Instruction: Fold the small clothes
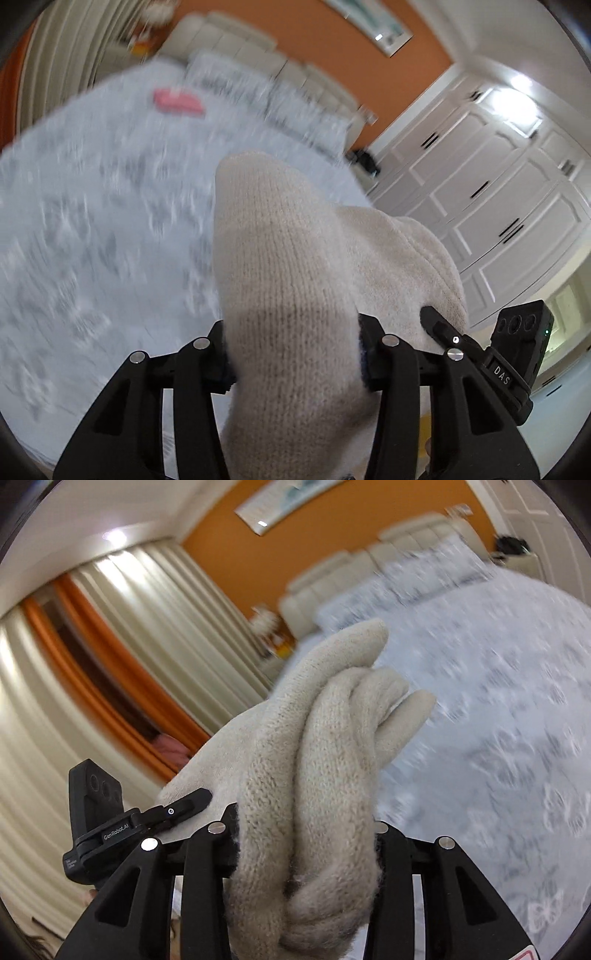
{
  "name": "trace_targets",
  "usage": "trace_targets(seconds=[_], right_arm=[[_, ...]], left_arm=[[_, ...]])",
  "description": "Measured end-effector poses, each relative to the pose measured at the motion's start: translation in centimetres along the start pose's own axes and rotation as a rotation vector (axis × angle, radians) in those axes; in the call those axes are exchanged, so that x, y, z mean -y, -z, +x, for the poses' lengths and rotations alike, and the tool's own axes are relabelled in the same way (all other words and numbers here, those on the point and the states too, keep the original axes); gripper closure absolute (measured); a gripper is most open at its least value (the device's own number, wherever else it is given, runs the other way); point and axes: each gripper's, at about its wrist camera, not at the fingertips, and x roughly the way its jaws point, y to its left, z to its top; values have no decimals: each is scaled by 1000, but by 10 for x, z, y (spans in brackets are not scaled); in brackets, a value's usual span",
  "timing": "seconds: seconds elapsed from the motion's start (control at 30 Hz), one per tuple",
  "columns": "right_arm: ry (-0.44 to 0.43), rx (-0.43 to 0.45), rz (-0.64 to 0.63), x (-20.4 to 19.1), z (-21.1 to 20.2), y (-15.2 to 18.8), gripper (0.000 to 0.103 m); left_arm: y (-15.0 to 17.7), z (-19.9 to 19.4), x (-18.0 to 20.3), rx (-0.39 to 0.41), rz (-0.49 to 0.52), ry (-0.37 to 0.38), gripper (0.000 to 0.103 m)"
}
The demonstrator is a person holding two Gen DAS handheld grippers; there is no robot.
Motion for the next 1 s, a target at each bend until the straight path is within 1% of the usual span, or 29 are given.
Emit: trace_targets(seconds=[0.03, 0.07, 0.1, 0.13, 0.17, 0.2, 0.23, 0.27, 0.3, 0.33, 0.37, 0.4, 0.43, 0.5, 0.53, 0.67, 0.73, 0.83, 0.93, 1.0], right_arm=[[-8, 0, -4, -4, 5, 0, 63], [-10, -8, -3, -4, 11, 3, 59], [-10, -31, 7, 1, 25, 11, 54], [3, -52, 11, 8, 41, 18, 49], [26, -77, 11, 19, 58, 29, 41], [92, -119, 8, 39, 85, 50, 39], [171, -151, 8, 56, 102, 67, 38], [259, -198, 14, 73, 118, 85, 40], [332, -274, 56, 93, 130, 108, 44], [336, -317, 104, 105, 131, 128, 57], [319, -319, 115, 108, 128, 136, 60], [311, -310, 104, 108, 121, 147, 60], [332, -305, 77, 105, 114, 155, 60], [381, -310, 13, 98, 106, 166, 60], [407, -303, -21, 95, 102, 170, 60], [478, -282, -81, 92, 98, 175, 60], [526, -243, -126, 93, 97, 174, 60], [547, -206, -120, 94, 96, 172, 60], [579, -177, -108, 94, 93, 170, 60], [599, -168, -110, 92, 93, 169, 60]], left_arm=[[-6, -12, 2, 17, 17, -5, 56], [-8, -20, 0, 26, 25, -12, 55], [-9, -23, -4, 32, 26, -24, 52], [-11, -20, -17, 31, 21, -59, 45], [-9, -13, -28, 26, 18, -91, 33], [-4, -2, -43, 21, 21, -127, 24], [7, 16, -65, 12, 23, -197, 15], [23, 37, -90, -9, 17, -293, 16], [42, 57, -115, -54, -2, -403, 19], [53, 65, -129, -100, -27, -461, 30], [70, 71, -145, -151, -58, -479, 33], [83, 71, -154, -166, -83, -459, 33], [97, 66, -158, -153, -101, -449, 33], [115, 58, -154, -125, -64, -470, 32], [119, 57, -150, -121, -42, -484, 31], [124, 58, -135, -99, 25, -512, 27], [127, 61, -128, -96, 66, -533, 26], [131, 66, -124, -70, 128, -570, 22], [138, 70, -116, -57, 196, -611, 21], [141, 73, -113, -59, 217, -630, 16]])
